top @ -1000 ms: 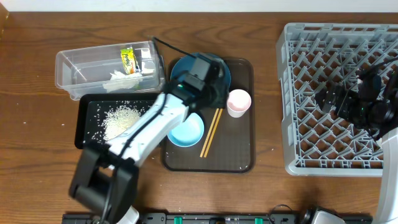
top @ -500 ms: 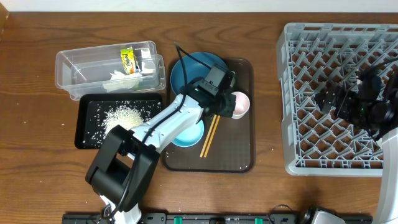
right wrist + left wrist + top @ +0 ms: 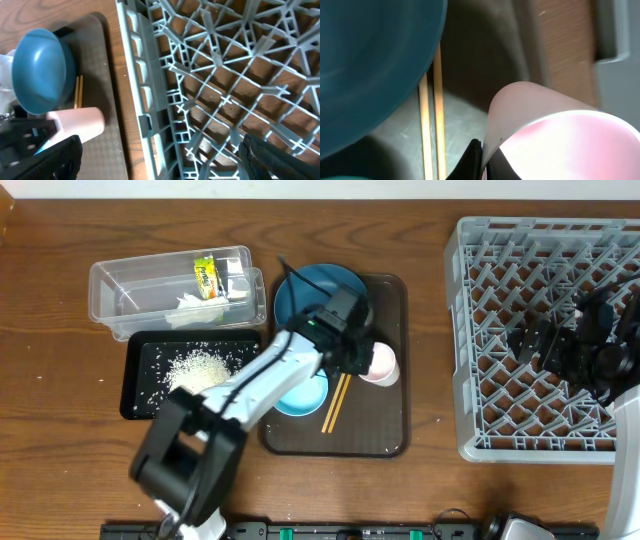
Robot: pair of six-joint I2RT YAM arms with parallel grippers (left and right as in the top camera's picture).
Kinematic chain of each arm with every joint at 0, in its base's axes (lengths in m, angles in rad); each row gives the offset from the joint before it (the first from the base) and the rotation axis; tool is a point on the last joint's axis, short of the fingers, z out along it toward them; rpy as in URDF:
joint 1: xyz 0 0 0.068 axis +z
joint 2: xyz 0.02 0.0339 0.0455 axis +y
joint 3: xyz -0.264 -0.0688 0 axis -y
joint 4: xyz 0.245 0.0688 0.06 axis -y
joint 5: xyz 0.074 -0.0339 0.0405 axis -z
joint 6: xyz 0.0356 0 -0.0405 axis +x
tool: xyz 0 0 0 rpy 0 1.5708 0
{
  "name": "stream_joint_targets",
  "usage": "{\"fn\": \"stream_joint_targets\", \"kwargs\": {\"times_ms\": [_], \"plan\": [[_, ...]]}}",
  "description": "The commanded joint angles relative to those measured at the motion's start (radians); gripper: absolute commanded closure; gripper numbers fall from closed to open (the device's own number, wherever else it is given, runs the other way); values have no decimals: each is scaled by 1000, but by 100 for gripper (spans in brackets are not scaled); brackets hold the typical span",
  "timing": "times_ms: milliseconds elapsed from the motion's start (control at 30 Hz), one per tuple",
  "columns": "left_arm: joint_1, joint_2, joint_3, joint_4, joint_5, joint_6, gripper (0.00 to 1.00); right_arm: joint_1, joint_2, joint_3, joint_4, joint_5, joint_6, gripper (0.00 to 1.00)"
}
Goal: Sort waste into correct bins and load items into the dishwasher rack
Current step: 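Reach left gripper to pink cup and grasp its rim, then lift pink cup with left gripper and hand it to right gripper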
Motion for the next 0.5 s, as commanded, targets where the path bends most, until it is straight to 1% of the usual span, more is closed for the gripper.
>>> {"fn": "stream_joint_targets", "kwargs": {"times_ms": [0,100,200,300,400,467], "plan": [[70,-124,22,1,163,-51,94,8,-5,14,-2,0,-56,2],[150,-161,22,10,348,-94,94,8,-4,14,-4,-158,-205,6],[230,-158,21,61,652,-99,94,15,-2,8,-3,-404,-358,7],[273,-156,11,140,905,-98,94,45,1,-8,-3,-600,-489,7],[277,-156,10,212,1070,-88,94,85,2,-24,-3,-745,-589,5],[271,-156,10,241,1120,-89,94,115,3,-30,-3,-816,-640,3]]}}
